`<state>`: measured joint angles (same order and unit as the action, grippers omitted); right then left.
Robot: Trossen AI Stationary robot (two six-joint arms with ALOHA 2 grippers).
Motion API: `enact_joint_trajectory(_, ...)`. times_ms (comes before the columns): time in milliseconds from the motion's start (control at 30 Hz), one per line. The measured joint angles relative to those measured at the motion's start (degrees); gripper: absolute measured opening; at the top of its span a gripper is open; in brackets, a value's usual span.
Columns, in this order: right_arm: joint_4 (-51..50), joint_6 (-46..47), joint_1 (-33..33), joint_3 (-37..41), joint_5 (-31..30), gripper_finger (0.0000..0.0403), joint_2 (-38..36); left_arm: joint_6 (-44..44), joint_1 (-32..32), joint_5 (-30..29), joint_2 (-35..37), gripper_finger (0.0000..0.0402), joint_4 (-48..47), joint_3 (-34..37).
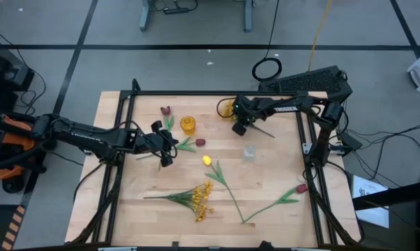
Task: Sort flowers into vase by color
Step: Move the yellow flower to the right side of the transparent vase
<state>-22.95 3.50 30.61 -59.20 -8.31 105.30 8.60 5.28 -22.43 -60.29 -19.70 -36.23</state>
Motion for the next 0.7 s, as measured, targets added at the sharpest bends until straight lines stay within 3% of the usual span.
enact_joint_trajectory(367, 0.6, 0.8, -3.6, 0.2, 0.5, 0.0004, -10.4, 0.0, 0.0, 0.2, 0.0, 0.0029, 7.0, 0.0)
enact_joint_trajectory(700, 1.1, 1.7, -8.0, 0.1, 0.7, 0.0004, -21.0, 0.1, 0.0, 0.1, 0.0, 0.0029, 7.8, 0.0)
